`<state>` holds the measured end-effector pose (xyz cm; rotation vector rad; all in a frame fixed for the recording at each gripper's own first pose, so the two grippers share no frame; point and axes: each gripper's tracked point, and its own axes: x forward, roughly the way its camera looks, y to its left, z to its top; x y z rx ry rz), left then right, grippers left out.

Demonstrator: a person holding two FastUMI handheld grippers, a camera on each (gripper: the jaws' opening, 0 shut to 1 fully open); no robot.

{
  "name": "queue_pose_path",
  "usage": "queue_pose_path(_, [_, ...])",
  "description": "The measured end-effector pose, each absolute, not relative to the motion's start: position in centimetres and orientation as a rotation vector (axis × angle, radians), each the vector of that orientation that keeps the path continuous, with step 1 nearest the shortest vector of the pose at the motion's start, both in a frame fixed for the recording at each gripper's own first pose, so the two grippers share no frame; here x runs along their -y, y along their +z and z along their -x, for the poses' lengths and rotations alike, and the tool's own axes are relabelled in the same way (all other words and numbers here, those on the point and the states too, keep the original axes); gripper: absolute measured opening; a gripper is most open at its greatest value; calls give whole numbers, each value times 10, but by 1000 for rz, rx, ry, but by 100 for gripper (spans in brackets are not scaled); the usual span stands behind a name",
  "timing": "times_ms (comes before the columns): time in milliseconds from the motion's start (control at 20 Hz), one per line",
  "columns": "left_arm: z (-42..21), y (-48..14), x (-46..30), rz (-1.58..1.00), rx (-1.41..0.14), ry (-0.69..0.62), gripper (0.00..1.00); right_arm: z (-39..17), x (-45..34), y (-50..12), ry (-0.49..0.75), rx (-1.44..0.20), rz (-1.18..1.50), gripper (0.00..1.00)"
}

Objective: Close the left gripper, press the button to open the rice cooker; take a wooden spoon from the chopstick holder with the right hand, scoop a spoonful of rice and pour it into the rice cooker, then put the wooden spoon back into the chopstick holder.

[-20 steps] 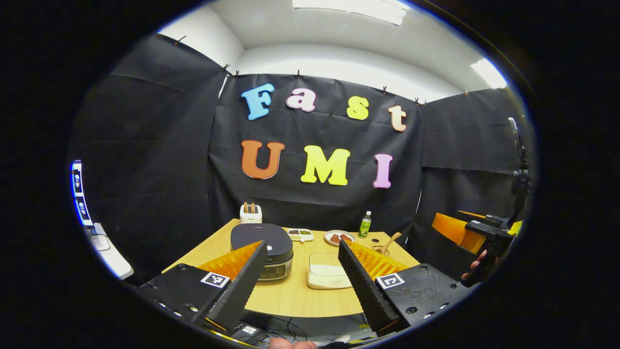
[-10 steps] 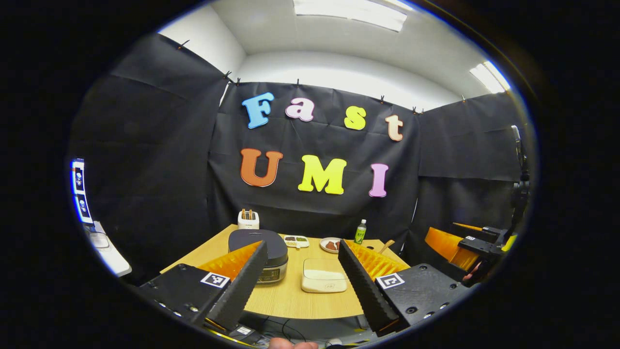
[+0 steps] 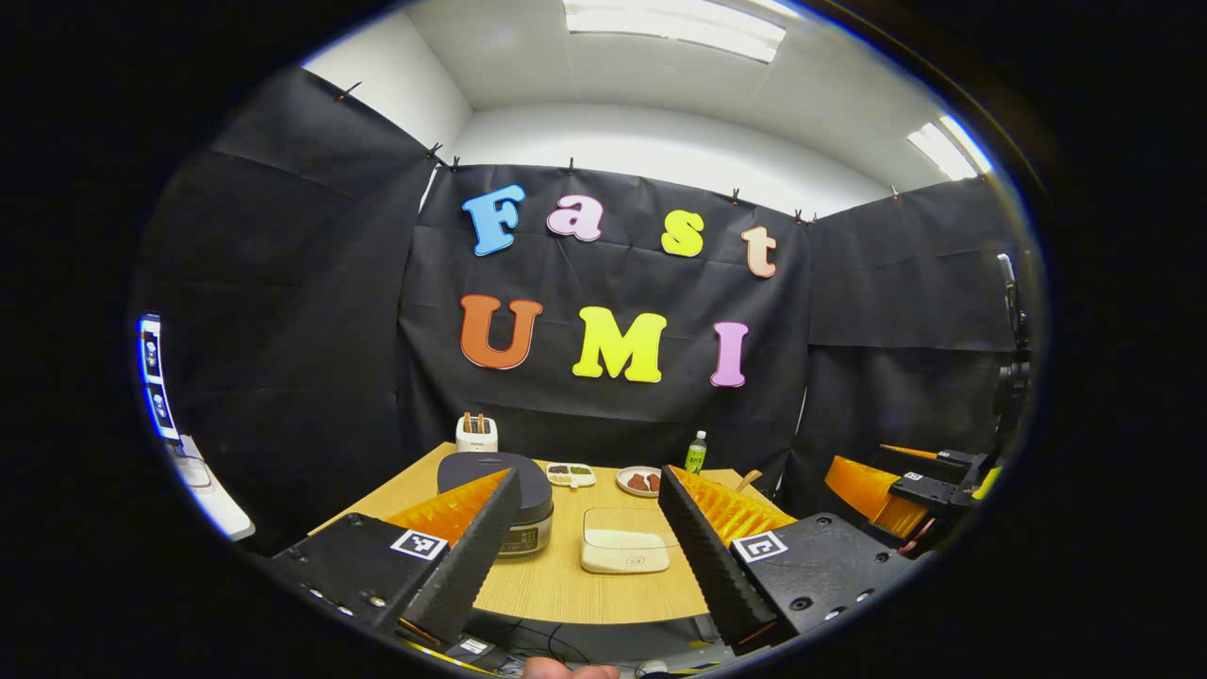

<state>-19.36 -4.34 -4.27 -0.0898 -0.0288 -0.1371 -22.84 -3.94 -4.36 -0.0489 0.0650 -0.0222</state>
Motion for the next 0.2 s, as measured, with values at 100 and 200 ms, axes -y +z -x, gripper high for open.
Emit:
queue_pose_path(100, [192, -44, 45, 76, 32, -137, 95, 227, 39, -38, -26, -51, 48, 100])
queue_pose_path(200, [192, -45, 44, 65, 33, -134, 95, 225, 38, -37, -26, -45, 43, 100])
